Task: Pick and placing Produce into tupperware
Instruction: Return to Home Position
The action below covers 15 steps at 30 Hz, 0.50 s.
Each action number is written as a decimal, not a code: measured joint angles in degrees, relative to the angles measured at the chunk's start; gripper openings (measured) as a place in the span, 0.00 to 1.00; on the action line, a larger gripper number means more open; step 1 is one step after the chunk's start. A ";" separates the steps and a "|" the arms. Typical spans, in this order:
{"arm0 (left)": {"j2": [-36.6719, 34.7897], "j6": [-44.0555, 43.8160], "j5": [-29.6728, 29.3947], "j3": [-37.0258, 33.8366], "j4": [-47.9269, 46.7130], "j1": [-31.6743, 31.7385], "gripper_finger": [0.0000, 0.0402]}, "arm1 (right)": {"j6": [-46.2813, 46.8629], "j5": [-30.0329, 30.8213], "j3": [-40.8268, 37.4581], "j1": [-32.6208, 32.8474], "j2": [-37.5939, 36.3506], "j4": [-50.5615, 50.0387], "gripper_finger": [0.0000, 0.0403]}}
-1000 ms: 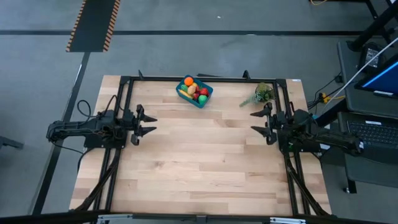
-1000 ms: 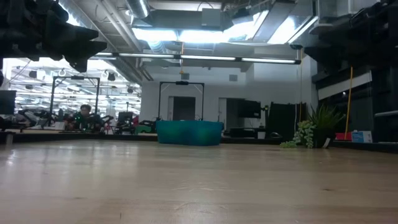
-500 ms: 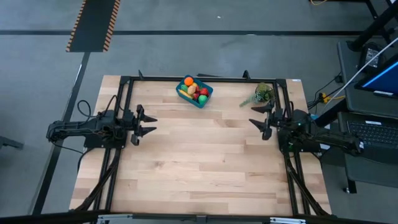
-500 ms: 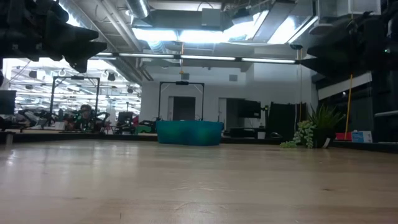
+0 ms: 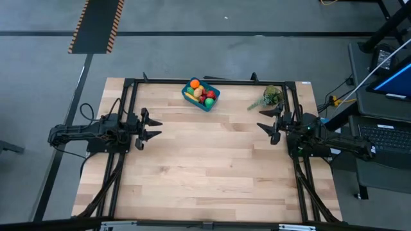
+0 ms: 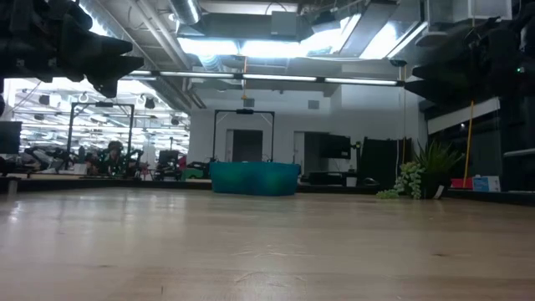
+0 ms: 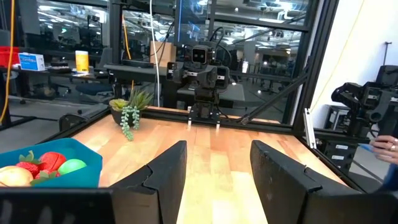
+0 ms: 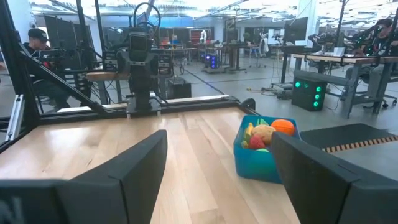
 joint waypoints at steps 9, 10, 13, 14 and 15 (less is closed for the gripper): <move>0.00 0.00 0.00 0.00 0.00 0.00 0.42 | 1.73 -0.02 0.02 0.02 -0.57 -4.82 0.72; 0.00 0.00 -0.02 0.00 0.00 0.00 0.42 | 1.44 -0.01 0.02 0.04 -1.09 -6.62 0.72; 0.00 0.00 -0.02 0.00 -0.02 0.00 0.42 | -0.40 -0.93 0.02 0.63 -2.95 -6.27 0.72; 0.00 0.00 -0.05 0.00 0.00 0.00 0.42 | -0.98 -1.02 0.02 0.95 -3.04 -6.17 0.72; 0.00 0.01 -0.05 0.00 0.00 0.02 0.42 | -1.46 -1.07 0.02 1.28 -3.05 -5.65 0.72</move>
